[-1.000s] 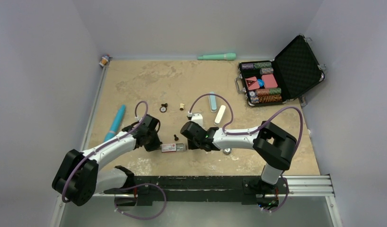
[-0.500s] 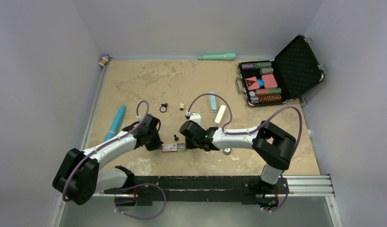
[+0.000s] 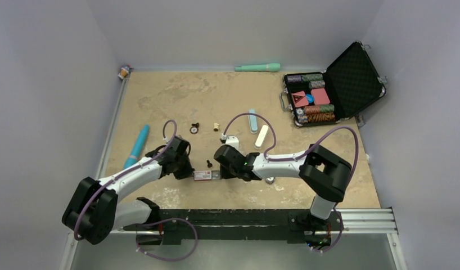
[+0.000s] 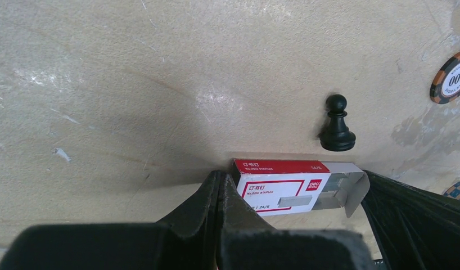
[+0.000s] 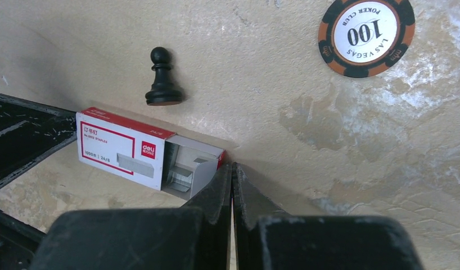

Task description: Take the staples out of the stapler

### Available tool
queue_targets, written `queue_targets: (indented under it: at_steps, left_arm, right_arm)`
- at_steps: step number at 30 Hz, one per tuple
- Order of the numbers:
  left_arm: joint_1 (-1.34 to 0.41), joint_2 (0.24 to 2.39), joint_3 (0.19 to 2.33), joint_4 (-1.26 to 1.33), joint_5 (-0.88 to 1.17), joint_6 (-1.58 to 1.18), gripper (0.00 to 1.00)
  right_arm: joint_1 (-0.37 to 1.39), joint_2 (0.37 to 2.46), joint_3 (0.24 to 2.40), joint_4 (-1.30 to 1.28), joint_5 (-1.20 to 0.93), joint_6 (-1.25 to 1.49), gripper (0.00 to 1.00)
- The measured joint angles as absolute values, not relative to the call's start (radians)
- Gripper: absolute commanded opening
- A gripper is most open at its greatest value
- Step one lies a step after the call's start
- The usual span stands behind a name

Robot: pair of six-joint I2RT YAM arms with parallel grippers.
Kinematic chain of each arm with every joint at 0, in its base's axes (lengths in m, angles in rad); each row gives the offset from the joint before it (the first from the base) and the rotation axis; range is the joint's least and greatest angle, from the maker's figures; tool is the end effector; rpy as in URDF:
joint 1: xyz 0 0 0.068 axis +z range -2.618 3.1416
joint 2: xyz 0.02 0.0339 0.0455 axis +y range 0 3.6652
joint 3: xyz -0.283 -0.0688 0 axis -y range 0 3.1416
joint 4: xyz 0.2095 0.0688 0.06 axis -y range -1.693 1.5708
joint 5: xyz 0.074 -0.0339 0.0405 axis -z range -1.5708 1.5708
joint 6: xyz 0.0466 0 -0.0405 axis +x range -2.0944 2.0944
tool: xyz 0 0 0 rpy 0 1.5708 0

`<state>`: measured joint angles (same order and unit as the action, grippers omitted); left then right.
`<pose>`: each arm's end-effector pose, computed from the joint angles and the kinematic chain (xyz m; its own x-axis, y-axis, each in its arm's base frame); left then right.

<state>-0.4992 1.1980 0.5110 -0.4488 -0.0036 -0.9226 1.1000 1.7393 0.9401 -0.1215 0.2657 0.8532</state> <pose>0.1474 -0.0802 0.1812 -0.8613 -0.4384 -0.2570 -0.3465 0.8766 -0.3340 0.1599 0.2873 0.1895 -0.8310 -0.0300 -0.5555 -0.2460 0.9154 0.3185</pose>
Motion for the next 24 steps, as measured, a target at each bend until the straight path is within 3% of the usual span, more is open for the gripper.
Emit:
queue_targets:
  at_steps: [24]
  left_arm:
    - [-0.501,1.192,0.491,-0.400,0.025,-0.923,0.00]
  right_arm:
    - [1.127,1.756,0.924,-0.044,0.244,0.879,0.00]
